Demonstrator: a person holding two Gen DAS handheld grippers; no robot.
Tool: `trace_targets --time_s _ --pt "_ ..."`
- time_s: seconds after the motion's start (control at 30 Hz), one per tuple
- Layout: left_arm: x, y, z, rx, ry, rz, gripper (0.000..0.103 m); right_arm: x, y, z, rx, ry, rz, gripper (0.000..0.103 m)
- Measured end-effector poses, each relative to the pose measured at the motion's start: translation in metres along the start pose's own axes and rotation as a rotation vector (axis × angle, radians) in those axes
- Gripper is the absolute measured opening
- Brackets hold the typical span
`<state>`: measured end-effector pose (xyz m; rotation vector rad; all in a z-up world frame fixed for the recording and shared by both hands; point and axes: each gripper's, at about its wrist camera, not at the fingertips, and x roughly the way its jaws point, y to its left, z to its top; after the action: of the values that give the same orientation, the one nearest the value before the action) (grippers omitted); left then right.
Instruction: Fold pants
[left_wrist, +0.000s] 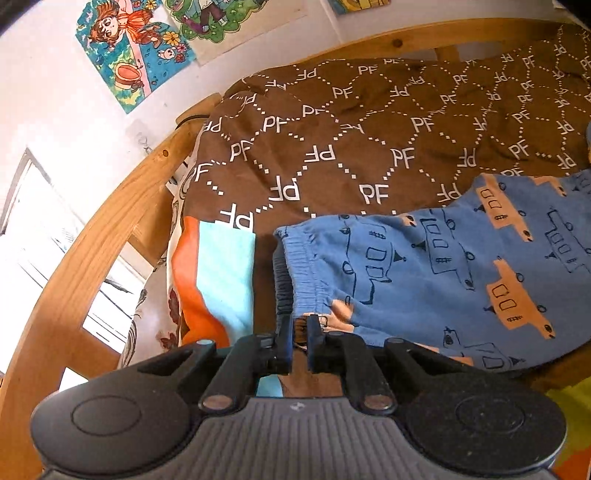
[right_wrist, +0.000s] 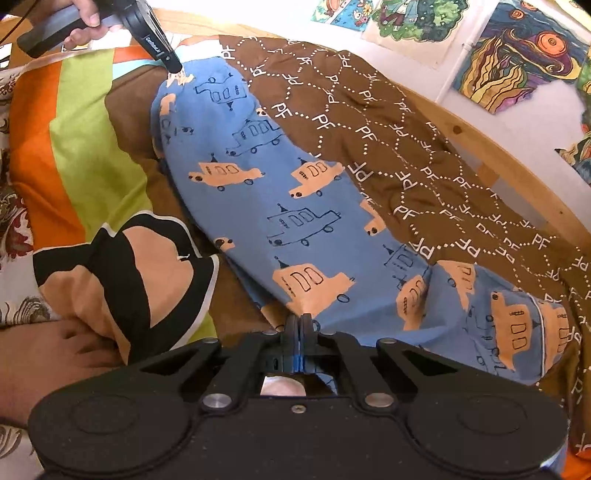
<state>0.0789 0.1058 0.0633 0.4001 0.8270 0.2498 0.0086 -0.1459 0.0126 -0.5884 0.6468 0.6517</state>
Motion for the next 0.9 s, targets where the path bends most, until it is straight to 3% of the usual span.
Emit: trace_targets --time_s 0.07,0.1,0.13,0.2,0.23,0.3,0.37,0.4,0.47,0.6,0.77,0.9 --pt "-0.002 -0.003 0.000 0.002 -0.009 0.012 0.016 0.002 0.000 0.000 0.004 0.013 0.012 0.000" --pt "-0.004 -0.005 -0.001 0.001 -0.017 0.013 0.028 0.005 0.000 -0.001 -0.001 0.034 0.029 0.000" --pt "-0.007 -0.007 -0.001 -0.002 -0.021 0.014 0.052 0.007 0.001 -0.003 0.002 0.055 0.056 0.000" --pt "-0.017 -0.011 -0.003 -0.020 -0.049 -0.003 0.070 0.005 0.003 -0.005 0.018 0.059 0.061 0.004" --pt "-0.023 -0.016 -0.003 -0.020 -0.076 -0.017 0.071 -0.001 0.002 -0.005 0.018 0.050 0.048 0.010" --pt "-0.032 -0.027 -0.002 0.001 -0.115 -0.055 0.079 -0.017 -0.008 -0.004 0.075 0.018 -0.004 0.033" --pt "-0.039 -0.042 0.001 0.007 -0.176 -0.099 0.095 -0.032 -0.026 -0.009 0.199 0.000 -0.078 0.076" --pt "-0.042 -0.052 0.004 0.005 -0.216 -0.130 0.102 -0.039 -0.036 -0.013 0.265 -0.004 -0.125 0.081" --pt "-0.041 -0.077 0.014 0.019 -0.262 -0.220 0.103 -0.052 -0.060 -0.026 0.427 -0.008 -0.206 0.084" --pt "-0.034 -0.146 0.037 0.110 -0.307 -0.433 0.103 -0.067 -0.110 -0.054 0.702 -0.018 -0.249 0.089" --pt "-0.042 -0.230 0.048 0.319 -0.371 -0.649 0.097 -0.061 -0.159 -0.068 0.809 -0.015 -0.242 0.086" --pt "-0.049 -0.271 0.036 0.488 -0.411 -0.688 0.081 -0.040 -0.197 -0.066 0.836 0.001 -0.204 0.072"
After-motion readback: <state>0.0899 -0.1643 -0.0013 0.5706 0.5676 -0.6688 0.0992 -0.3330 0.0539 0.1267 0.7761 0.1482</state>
